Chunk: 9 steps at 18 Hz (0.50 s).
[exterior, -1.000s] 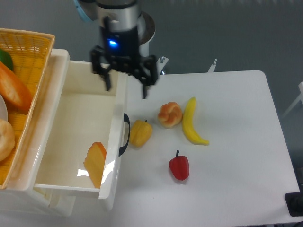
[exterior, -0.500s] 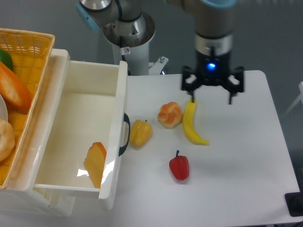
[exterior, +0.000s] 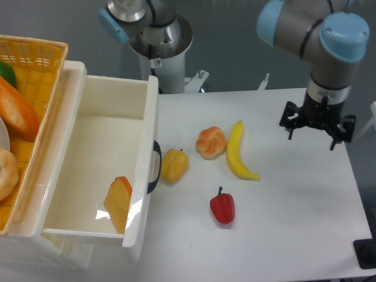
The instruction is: Place the bread slice in the upper white drawer
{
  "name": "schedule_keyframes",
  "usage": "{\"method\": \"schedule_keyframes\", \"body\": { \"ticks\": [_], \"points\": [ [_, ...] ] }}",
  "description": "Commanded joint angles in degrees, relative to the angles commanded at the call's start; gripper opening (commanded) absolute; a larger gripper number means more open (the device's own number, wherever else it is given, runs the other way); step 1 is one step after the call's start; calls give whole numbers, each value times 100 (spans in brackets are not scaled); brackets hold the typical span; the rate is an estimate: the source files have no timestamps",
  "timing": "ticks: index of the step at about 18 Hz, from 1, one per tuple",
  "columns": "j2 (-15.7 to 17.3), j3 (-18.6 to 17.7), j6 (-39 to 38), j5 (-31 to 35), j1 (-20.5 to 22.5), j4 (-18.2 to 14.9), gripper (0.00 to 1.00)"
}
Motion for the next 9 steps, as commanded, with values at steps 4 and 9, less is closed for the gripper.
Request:
{"method": "schedule_keyframes", "body": {
  "ticks": [4, 9],
  "points": [
    [-220, -9, 9, 0, 62, 167, 100],
    [-335, -35, 675, 9, 62, 167, 100]
  ]
}}
